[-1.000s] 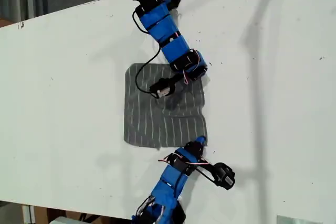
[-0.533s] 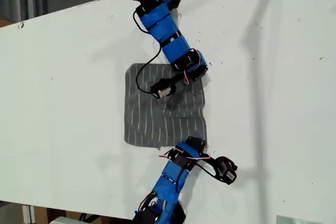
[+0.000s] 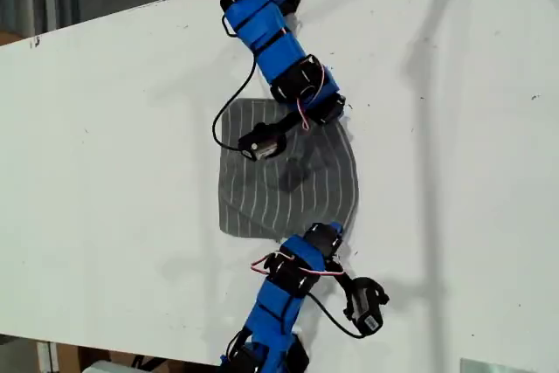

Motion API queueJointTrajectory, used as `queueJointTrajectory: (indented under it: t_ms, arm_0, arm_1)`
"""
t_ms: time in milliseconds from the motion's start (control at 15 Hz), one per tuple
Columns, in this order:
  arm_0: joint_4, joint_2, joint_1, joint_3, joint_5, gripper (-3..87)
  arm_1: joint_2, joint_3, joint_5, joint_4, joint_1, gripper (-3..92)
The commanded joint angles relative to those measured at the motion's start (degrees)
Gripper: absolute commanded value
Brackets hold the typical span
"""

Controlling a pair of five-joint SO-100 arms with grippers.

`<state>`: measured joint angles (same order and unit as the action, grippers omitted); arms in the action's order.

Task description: Grasp corners of a square towel and fold twice.

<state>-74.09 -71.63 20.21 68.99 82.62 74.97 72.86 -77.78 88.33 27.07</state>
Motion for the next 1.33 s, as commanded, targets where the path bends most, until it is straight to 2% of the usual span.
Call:
queueJointTrajectory:
  t_ms: [0, 133, 400, 600, 733, 867, 1067, 1267]
  arm_0:
    - [-2.55, -10.99, -3.16, -2.55, -4.57, -0.2]
    - [-3.69, -20.13, -8.44, 3.52, -6.24, -0.2]
    - [-1.14, -40.08, -22.94, 24.61, -7.73, -0.2]
    - [0.44, -43.42, -33.66, 30.23, -11.16, -0.2]
    - [1.76, -43.42, -39.02, 31.73, -13.62, -0.2]
    - [0.79, -42.28, -42.89, 29.53, -16.7, -0.2]
    - [-7.91, -30.67, -48.34, 12.83, -22.85, -0.2]
    - [-12.04, -13.89, -56.87, -0.88, -28.92, -0.2]
  arm_1:
    - [9.84, -2.2, 3.08, 0.53, -2.99, -0.2]
    - [14.24, 1.14, 5.54, 0.35, -8.35, -0.2]
    - [25.93, 8.88, 12.48, 0.88, -23.64, -0.2]
    - [30.94, 15.03, 14.68, 0.88, -36.65, -0.2]
    - [30.85, 17.93, 15.03, -1.93, -40.87, -0.2]
    - [30.15, 19.07, 15.47, -3.25, -43.86, -0.2]
    - [30.32, 19.86, 16.87, -4.66, -49.39, -0.2]
    - [27.77, 19.95, 20.39, -6.33, -58.1, -0.2]
